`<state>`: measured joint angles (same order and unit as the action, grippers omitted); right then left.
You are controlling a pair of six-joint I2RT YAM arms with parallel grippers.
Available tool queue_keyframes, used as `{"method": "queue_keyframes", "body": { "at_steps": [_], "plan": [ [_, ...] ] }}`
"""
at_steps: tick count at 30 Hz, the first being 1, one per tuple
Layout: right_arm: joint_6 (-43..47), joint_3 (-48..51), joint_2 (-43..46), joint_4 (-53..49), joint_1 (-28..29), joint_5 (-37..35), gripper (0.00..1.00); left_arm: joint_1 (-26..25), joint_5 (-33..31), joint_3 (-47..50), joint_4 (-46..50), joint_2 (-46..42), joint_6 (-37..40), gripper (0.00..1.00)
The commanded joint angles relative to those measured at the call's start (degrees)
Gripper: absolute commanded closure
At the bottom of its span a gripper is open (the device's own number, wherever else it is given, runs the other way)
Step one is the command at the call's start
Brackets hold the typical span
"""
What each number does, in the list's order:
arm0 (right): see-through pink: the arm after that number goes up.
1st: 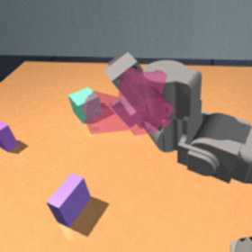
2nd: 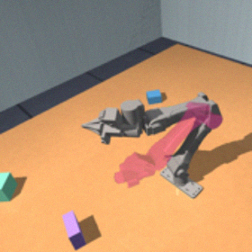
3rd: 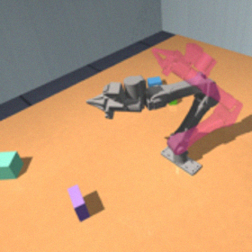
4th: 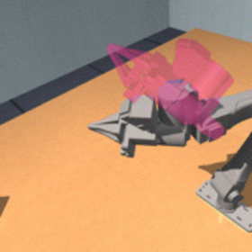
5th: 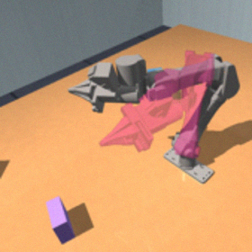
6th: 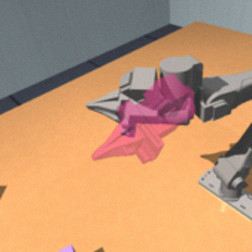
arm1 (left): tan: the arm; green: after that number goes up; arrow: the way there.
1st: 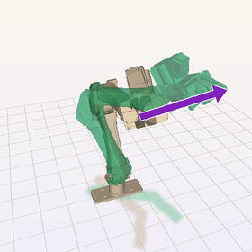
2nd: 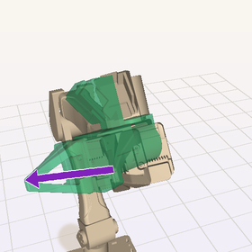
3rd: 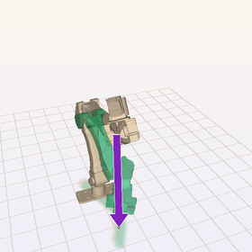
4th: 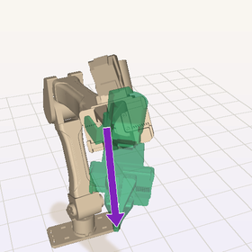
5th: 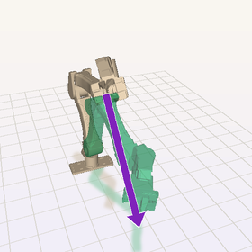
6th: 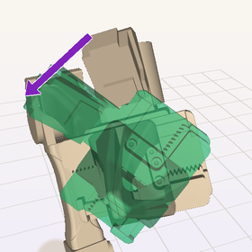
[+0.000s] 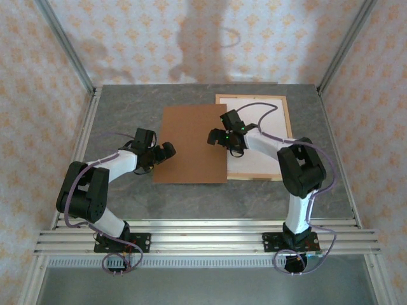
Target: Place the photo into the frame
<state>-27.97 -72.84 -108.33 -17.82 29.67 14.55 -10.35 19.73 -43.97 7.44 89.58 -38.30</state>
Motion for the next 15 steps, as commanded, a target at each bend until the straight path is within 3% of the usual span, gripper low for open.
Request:
{"method": "queue_keyframes", "body": {
  "at_steps": [1,15],
  "plan": [
    [1.0,1.2,2.5,5.9,0.1,5.0,0.02,0.3,0.0,-1.3,3.7,-0.7,1.7,0.02],
    [-0.1,2.6,1.6,11.4,0.0,9.8,0.04,0.2,-0.3,-1.7,3.8,0.8,2.6,0.03]
  ]
}}
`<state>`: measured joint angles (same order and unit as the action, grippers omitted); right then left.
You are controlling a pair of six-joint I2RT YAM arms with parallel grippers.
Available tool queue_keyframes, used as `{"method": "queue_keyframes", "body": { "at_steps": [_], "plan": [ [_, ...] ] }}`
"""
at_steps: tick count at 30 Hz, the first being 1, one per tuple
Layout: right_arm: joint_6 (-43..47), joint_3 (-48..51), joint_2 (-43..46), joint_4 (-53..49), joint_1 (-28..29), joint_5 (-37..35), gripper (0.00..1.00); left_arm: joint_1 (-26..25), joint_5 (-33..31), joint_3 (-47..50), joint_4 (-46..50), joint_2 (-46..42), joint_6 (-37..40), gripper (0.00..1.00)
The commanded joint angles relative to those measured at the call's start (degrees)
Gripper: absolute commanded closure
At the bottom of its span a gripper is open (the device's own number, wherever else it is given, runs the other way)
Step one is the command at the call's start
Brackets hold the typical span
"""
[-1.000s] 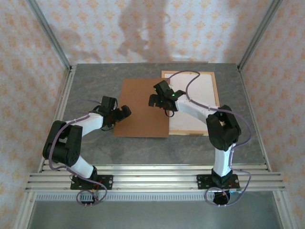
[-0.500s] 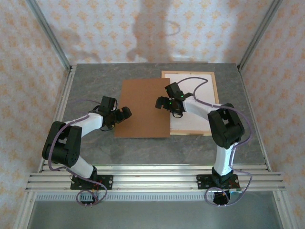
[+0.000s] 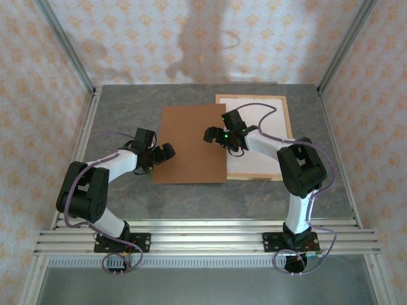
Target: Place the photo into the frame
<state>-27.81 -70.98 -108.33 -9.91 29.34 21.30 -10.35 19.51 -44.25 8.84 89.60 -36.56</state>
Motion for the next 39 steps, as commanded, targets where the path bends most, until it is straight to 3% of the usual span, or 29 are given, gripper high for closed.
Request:
{"method": "queue_keyframes", "body": {
  "at_steps": [1,12,19,25,30,35,39],
  "plan": [
    [-0.4,1.0,2.0,4.1,0.4,3.5,0.04,0.2,0.1,-1.4,2.3,0.8,0.9,0.03],
    [-4.5,5.5,7.7,14.3,0.4,13.7,0.13,0.3,0.8,-1.1,1.1,1.6,1.0,0.05],
    [-8.1,6.6,7.7,19.3,0.4,20.4,0.33,0.2,1.4,-0.8,-0.2,2.3,0.5,0.05],
    [-10.1,6.6,6.3,21.1,0.3,22.2,0.44,0.3,1.3,-0.6,-0.2,2.2,0.6,0.05],
    [-9.7,5.7,5.8,19.6,0.4,22.1,0.63,0.3,0.9,-0.5,-0.1,2.0,0.7,0.04],
    [-8.2,4.0,6.2,17.2,0.2,21.9,1.0,0.4,0.2,-1.2,0.9,0.9,1.1,0.04],
    [-8.0,3.1,8.6,16.6,-1.1,22.9,1.0,0.4,-1.9,-3.4,3.4,-1.0,2.4,0.04]
  ]
}}
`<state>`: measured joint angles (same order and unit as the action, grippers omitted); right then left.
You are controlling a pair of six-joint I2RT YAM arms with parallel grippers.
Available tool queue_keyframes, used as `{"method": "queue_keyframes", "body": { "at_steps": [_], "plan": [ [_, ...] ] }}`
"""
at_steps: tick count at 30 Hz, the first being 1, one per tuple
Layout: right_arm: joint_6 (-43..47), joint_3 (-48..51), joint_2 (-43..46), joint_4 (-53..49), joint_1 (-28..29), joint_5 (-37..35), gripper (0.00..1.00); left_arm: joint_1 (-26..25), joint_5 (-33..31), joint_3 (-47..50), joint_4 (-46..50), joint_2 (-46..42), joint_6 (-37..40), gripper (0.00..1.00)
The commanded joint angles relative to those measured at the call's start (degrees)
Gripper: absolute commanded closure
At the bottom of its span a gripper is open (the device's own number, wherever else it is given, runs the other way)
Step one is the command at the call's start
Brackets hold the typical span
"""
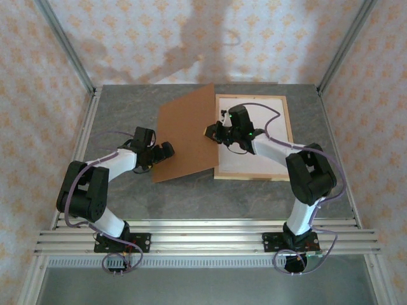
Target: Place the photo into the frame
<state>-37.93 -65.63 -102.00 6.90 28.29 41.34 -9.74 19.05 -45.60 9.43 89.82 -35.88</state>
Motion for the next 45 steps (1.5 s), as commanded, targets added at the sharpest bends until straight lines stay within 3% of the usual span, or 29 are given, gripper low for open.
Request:
{"method": "queue_keyframes", "body": {
  "at_steps": [1,8,13,18,21,24,29,35,45],
  "plan": [
    [2.3,-2.6,3.1,-0.7,-0.6,3.1,1.0,-0.3,-1.9,-2.5,3.4,-1.8,2.0,0.04],
    [4.0,-2.8,14.9,-7.5,-8.0,-0.1,1.0,-1.1,-5.0,-6.3,6.0,-5.4,3.1,0.04],
    [6.7,-2.6,25.0,-13.6,-14.1,-4.9,1.0,-5.7,-8.7,-9.4,7.4,-5.2,4.2,0.05],
    [11.8,-2.1,37.9,-22.4,-18.3,-21.3,1.0,-11.1,-10.6,-14.2,8.1,-0.9,4.9,0.05],
    [14.0,-0.1,45.3,-23.2,-18.5,-32.9,1.0,-14.8,-11.2,-18.8,8.9,3.5,6.6,0.07],
    [16.5,0.9,49.5,-23.6,-18.9,-39.5,1.0,-18.6,-11.4,-24.6,9.8,8.8,7.3,0.08],
    [18.4,-0.8,49.9,-25.8,-19.2,-41.3,1.0,-23.7,-12.0,-35.0,12.8,18.3,7.9,0.11],
    [19.7,-1.3,50.6,-26.8,-19.3,-43.5,1.0,-26.5,-12.5,-45.3,17.1,28.9,7.1,0.17],
    [19.8,-1.0,50.1,-26.5,-19.4,-42.8,1.0,-26.7,-14.1,-48.1,18.3,33.6,6.5,0.31]
  ]
}}
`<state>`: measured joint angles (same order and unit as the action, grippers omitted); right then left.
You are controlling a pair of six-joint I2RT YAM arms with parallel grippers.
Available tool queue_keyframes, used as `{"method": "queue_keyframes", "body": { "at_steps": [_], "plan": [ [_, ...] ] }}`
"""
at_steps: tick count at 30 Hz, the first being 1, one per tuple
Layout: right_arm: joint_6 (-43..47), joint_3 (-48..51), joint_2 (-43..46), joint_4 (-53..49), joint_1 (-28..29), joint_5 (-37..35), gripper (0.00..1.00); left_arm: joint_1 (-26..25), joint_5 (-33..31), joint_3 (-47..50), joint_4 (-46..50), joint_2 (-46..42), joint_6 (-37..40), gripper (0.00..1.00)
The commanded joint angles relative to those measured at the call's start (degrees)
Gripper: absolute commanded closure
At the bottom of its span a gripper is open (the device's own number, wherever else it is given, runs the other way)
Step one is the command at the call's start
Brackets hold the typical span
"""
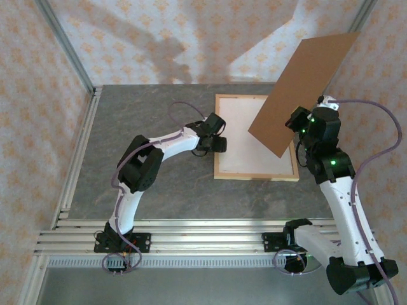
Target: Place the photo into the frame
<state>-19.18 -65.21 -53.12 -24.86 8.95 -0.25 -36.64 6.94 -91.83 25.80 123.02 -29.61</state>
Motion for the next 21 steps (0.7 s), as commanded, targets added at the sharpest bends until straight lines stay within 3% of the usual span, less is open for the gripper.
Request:
{"method": "queue_keyframes", "body": {
  "at_steps": [1,6,10,13,21],
  "plan": [
    [1.0,-1.4,0.9,5.3,0.0,-1.0,1.0,0.2,-2.1,-1.8,1.9,0.6,0.0,0.34],
    [0.8,-1.6,0.0,5.4,0.0,0.1,1.0,0.7,-3.5,0.2,0.9,0.0,-0.2,0.6],
    [0.5,-1.6,-1.3,5.4,0.0,1.5,1.0,2.6,-2.3,4.5,-1.5,-2.5,-2.6,0.62],
    [-0.6,-1.4,-3.1,5.9,0.0,4.3,1.0,5.1,-1.8,9.6,-4.0,-5.3,-4.1,0.71],
    [-2.3,-0.7,-5.8,7.9,0.0,8.3,1.0,12.1,-2.2,23.8,-7.9,-16.4,-5.3,0.71]
  ]
}}
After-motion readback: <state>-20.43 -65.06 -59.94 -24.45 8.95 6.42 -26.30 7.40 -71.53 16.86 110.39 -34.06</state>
